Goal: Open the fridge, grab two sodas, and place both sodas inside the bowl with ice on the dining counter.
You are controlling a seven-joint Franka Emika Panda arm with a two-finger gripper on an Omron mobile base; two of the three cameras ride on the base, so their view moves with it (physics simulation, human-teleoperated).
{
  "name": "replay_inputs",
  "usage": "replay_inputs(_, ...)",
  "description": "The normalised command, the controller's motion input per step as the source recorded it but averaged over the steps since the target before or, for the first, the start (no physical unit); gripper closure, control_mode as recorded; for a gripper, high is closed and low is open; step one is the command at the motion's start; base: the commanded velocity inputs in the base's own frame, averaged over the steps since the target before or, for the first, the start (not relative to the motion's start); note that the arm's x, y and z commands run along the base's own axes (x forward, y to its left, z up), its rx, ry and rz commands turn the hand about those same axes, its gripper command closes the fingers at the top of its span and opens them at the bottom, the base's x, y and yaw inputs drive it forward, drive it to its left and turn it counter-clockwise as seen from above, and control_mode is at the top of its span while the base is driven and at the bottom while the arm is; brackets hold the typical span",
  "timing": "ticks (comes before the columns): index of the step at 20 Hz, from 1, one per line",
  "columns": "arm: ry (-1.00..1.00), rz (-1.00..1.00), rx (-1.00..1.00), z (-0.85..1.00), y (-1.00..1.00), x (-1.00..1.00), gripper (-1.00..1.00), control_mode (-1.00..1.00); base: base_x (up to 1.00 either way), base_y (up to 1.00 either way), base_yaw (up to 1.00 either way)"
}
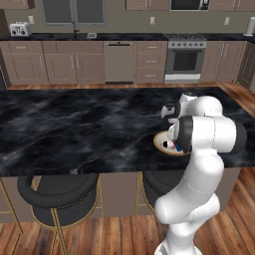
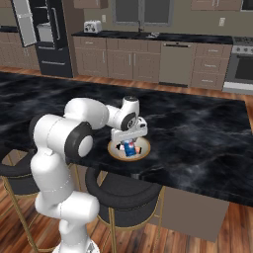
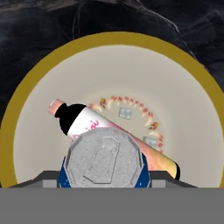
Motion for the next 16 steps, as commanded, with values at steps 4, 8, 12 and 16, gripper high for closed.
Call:
replay_inputs(4, -0.01, 0.05, 0.00, -0.14, -0.01, 0.04, 1.00, -1.00, 0.00, 0.00, 0.00)
replay_inputs(8, -0.02, 0.06, 0.00, -0.15, 0.00, 0.00, 1.00, -1.00, 0.00, 0.00, 0.00)
replay_inputs(12, -0.02, 0.06, 0.00, -0.16, 0.00, 0.00, 1.00, -1.00, 0.00, 0.00, 0.00)
replay_inputs(16, -0.01, 0.06, 0.00, -0.15, 0.00, 0.00, -1.00, -1.00, 0.00, 0.00, 0.00)
